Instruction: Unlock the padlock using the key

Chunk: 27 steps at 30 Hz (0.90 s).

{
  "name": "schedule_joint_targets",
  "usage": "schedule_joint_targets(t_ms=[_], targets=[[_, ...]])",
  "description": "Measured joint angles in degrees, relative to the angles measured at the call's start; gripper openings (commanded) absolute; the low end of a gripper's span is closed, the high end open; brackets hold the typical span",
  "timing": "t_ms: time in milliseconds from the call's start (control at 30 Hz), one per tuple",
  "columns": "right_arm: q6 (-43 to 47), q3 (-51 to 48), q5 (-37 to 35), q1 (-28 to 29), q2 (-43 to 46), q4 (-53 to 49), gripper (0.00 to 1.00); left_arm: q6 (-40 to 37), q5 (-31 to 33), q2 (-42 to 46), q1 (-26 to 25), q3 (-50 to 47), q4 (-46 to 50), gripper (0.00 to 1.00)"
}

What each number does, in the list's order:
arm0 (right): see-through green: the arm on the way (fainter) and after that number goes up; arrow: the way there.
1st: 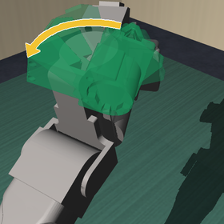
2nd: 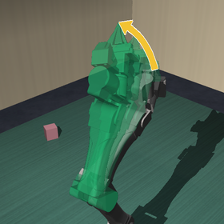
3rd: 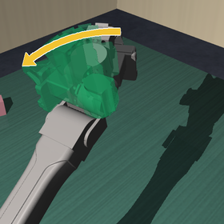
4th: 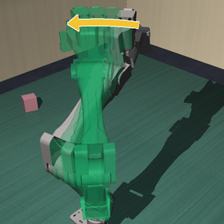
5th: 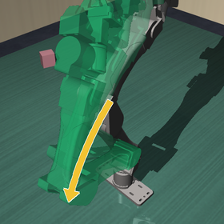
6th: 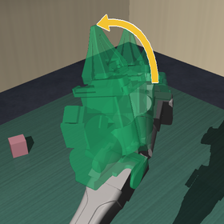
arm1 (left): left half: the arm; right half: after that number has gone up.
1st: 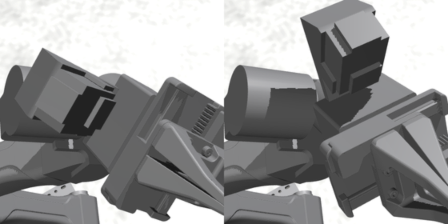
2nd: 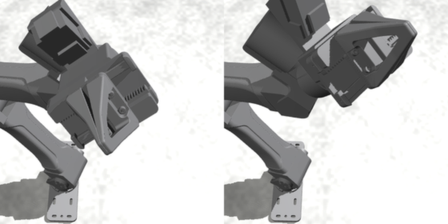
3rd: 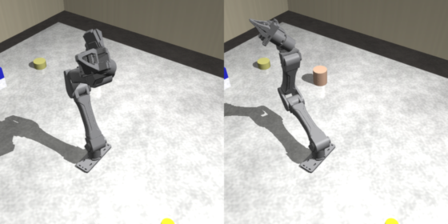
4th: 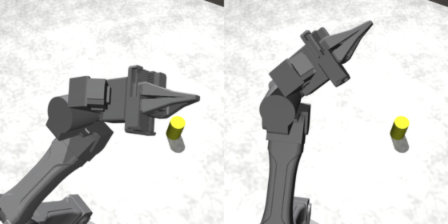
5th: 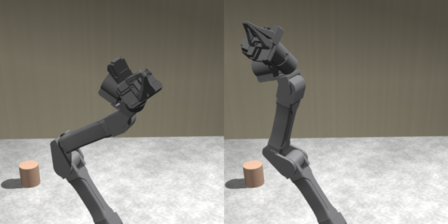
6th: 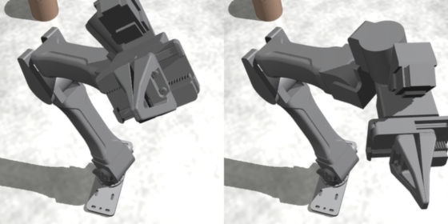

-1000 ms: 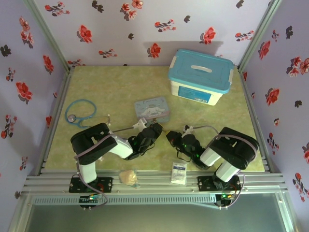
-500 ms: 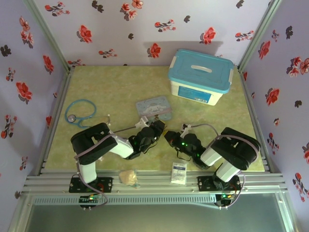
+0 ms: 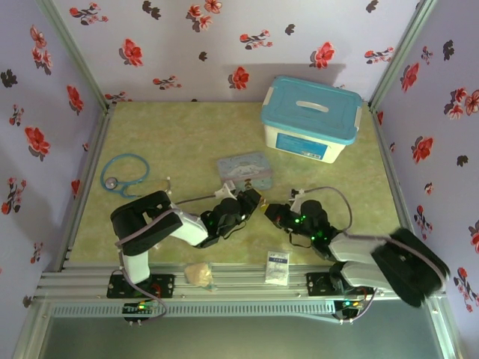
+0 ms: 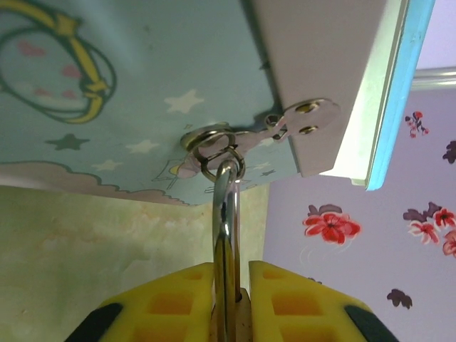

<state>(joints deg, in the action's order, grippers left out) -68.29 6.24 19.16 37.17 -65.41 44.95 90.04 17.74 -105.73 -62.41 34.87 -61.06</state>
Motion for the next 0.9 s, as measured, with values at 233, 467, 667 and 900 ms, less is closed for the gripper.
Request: schedule_joint_targets(t_ms=[233,467,667,900], targets=[[8.59,4.76,7.98,-10.91,11.52,-23.96,0.00,-0.66,-1.09,-1.53,-0.22,0.00,-0.13,0.00],[19.50,11.93,12.41,-11.58,12.39,-43.69,0.00,-5.31,-1.90,-1.46,-0.20,0.66,6.14,0.03],[25.42,15.69,12.31,-11.67,11.23,-51.32,0.00,-8.61,-3.63,-1.51,0.15,1.14,12.04,0.03],[28.55,15.91,12.81,-11.67,8.52,-53.70,0.00,-10.47,-4.79,-2.32,0.39,1.95,12.83,0.30]])
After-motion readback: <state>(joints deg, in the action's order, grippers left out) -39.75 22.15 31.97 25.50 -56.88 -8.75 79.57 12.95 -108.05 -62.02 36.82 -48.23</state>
